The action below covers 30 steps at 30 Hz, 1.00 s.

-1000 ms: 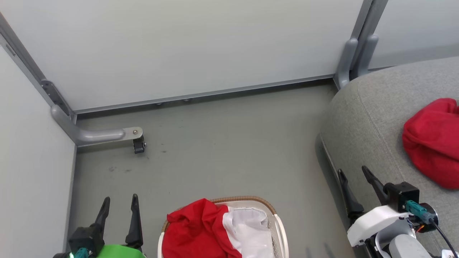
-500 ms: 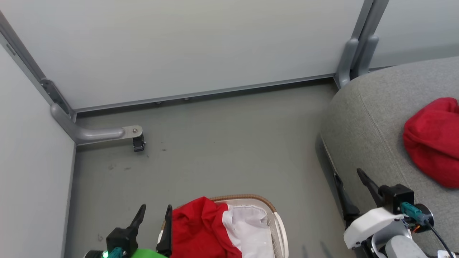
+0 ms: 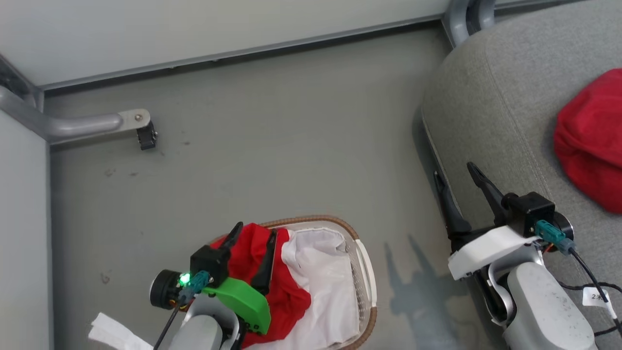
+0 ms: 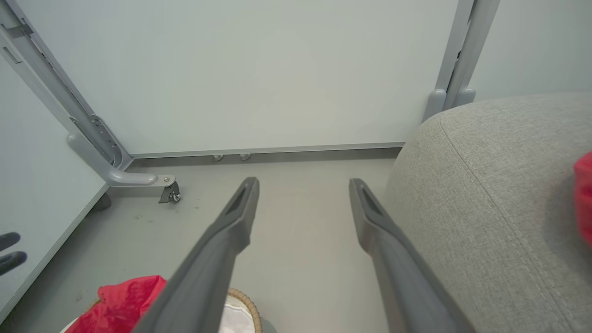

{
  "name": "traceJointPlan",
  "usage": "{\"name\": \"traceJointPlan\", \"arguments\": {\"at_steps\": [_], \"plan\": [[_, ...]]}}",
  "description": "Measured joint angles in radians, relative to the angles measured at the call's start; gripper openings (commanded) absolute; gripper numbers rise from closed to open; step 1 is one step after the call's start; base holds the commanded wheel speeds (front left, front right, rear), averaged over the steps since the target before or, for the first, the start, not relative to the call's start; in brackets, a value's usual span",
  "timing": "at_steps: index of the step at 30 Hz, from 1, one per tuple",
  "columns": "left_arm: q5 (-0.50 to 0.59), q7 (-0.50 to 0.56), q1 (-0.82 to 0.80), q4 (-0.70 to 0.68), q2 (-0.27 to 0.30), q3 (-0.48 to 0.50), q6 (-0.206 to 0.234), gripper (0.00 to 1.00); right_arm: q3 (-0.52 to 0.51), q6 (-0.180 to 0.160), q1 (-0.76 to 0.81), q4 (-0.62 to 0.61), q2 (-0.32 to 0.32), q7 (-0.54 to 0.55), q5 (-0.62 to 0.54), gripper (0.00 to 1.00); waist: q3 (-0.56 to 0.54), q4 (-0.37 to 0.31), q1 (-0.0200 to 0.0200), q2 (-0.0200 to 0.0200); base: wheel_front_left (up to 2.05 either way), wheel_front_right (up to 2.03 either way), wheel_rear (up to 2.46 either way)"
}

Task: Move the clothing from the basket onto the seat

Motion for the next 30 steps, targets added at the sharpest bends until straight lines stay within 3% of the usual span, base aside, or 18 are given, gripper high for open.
{"name": "traceJointPlan", "arguments": {"at_steps": [19, 30], "plan": [[-0.034, 0.000, -0.307, 0.331, 0.044, -0.186, 0.000, 1.00, 0.007, 0.000, -0.149, -0.073, 0.044, 0.000, 0.004, 1.00, 0.344, -0.118, 0.0000, 0.0000, 0.00, 0.00, 0.00], [-0.028, 0.000, -0.445, 0.537, 0.069, -0.220, 0.000, 1.00, -0.005, 0.000, -0.180, -0.095, 0.055, 0.000, 0.008, 1.00, 0.505, -0.168, 0.0001, 0.0000, 0.00, 0.00, 0.00]]}}
